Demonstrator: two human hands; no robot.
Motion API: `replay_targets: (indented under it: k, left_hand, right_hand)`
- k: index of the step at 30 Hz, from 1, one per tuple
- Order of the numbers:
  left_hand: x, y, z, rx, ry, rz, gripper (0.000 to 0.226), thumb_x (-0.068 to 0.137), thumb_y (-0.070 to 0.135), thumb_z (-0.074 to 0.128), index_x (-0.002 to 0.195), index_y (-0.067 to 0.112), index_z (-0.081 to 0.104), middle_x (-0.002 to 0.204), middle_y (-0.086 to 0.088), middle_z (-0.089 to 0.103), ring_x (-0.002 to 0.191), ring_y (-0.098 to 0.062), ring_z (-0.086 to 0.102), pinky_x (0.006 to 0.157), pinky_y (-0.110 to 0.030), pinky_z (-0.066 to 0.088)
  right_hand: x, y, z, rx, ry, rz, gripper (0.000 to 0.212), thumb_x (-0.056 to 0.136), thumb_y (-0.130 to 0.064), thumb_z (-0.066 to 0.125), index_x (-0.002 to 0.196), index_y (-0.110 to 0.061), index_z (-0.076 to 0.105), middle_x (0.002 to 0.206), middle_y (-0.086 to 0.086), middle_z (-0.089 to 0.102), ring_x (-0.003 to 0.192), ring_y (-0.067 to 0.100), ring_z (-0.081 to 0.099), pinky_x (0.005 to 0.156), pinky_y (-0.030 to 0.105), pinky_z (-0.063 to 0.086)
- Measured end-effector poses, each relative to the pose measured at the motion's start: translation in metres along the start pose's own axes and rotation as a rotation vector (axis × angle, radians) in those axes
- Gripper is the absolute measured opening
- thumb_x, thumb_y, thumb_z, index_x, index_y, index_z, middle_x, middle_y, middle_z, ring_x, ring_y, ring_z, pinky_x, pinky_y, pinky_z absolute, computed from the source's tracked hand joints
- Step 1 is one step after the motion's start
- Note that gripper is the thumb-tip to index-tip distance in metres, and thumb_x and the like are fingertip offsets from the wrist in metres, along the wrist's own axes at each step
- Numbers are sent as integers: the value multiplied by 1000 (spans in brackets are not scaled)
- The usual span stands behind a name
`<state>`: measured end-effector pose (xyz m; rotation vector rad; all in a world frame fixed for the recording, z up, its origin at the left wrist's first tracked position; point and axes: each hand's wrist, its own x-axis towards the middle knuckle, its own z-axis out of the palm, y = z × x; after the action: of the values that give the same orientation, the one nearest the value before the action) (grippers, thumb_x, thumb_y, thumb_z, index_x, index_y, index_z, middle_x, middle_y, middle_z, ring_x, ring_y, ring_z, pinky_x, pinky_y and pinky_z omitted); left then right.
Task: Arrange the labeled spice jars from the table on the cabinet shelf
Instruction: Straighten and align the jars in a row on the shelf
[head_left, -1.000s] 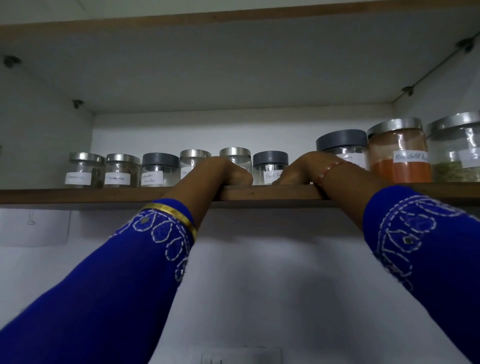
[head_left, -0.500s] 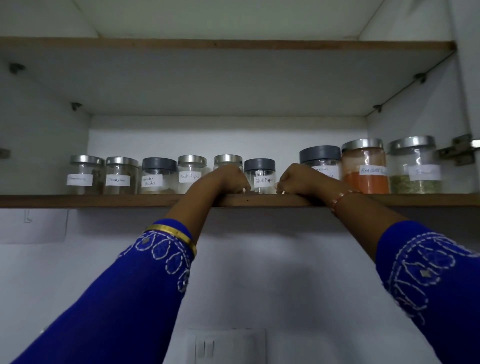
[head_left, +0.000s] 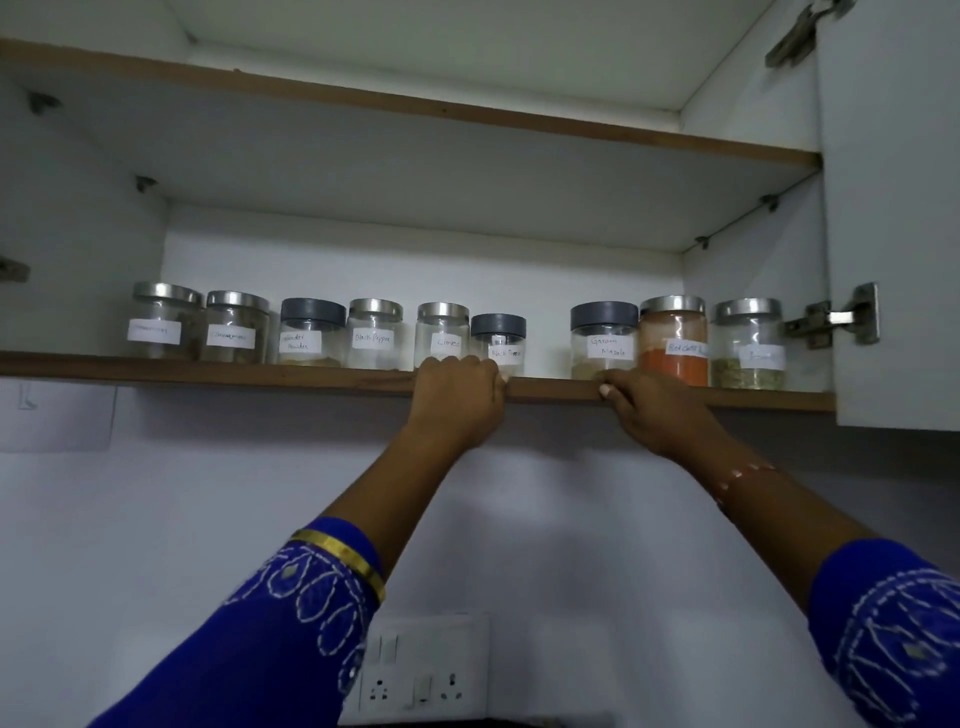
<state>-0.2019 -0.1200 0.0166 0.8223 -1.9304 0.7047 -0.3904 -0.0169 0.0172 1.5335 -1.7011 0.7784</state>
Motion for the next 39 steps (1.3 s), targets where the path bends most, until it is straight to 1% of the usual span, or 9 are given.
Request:
replay_targets:
  k: [3, 6, 11, 15, 19, 24, 28, 32, 39]
  left_hand:
    - [-12, 7, 2, -42, -10, -5, 34, 95, 30, 30, 116, 16, 53, 114, -6, 61, 104, -26, 53, 93, -37, 31]
    - [-14, 20, -2, -91, -22, -39, 33, 96, 30, 31, 117, 16, 53, 115, -6, 61, 109, -26, 53, 106, -41, 24]
    - [-1, 63, -9, -148, -101, 58, 33, 96, 30, 31, 110, 11, 55, 108, -10, 64, 99, -28, 56, 94, -38, 35]
    - [19, 109, -5, -157, -226, 82, 40, 98, 35, 28, 112, 8, 53, 117, -14, 60, 105, -33, 55, 86, -37, 38]
    - [45, 149, 4, -202, -391, 65, 48, 98, 39, 24, 132, 9, 40, 148, -15, 33, 130, -34, 38, 106, -43, 29]
    - [80, 170, 14, -187, -624, -85, 53, 99, 37, 15, 141, 7, 28, 152, -16, 24, 136, -33, 30, 111, -42, 24]
    - [99, 169, 20, -212, -731, -175, 41, 98, 23, 21, 124, 4, 46, 138, -20, 43, 123, -31, 43, 105, -39, 31]
    - [109, 162, 28, -267, -770, -264, 17, 91, 19, 32, 87, 16, 49, 108, -14, 54, 96, -24, 51, 83, -34, 39]
    - [126, 154, 35, -375, -856, -397, 22, 90, 18, 42, 71, 19, 53, 73, -4, 58, 61, -15, 56, 47, -21, 42]
  right_hand:
    - [-12, 11, -7, -25, -38, -30, 38, 99, -24, 37, 134, -16, 47, 121, 13, 59, 110, 27, 54, 89, 34, 44]
    - [-13, 30, -15, 1, -84, 4, 37, 99, -24, 37, 132, -15, 50, 125, 14, 57, 114, 29, 52, 92, 34, 42]
    - [-5, 69, -19, 12, -95, 80, 33, 99, -23, 35, 108, -6, 62, 110, 21, 60, 98, 34, 56, 81, 36, 43]
    - [3, 95, -20, 87, -72, 105, 34, 100, -23, 33, 112, -5, 59, 113, 23, 60, 102, 35, 56, 78, 32, 40]
    - [15, 113, -19, 103, -177, 136, 40, 100, -30, 30, 134, -16, 45, 131, 23, 51, 117, 38, 51, 98, 41, 42]
    - [34, 121, -21, 18, -291, 105, 43, 100, -37, 24, 137, -22, 41, 140, 17, 46, 124, 35, 47, 104, 43, 38]
    - [48, 124, -19, -9, -413, 98, 47, 100, -38, 19, 140, -21, 37, 149, 12, 36, 133, 31, 38, 111, 43, 30]
    - [61, 126, -17, 84, -531, 71, 45, 102, -26, 21, 139, -9, 38, 148, 14, 35, 133, 28, 37, 109, 35, 27]
    - [89, 132, 0, 147, -649, 130, 43, 100, -25, 31, 138, -7, 39, 143, 13, 42, 128, 26, 44, 106, 33, 32]
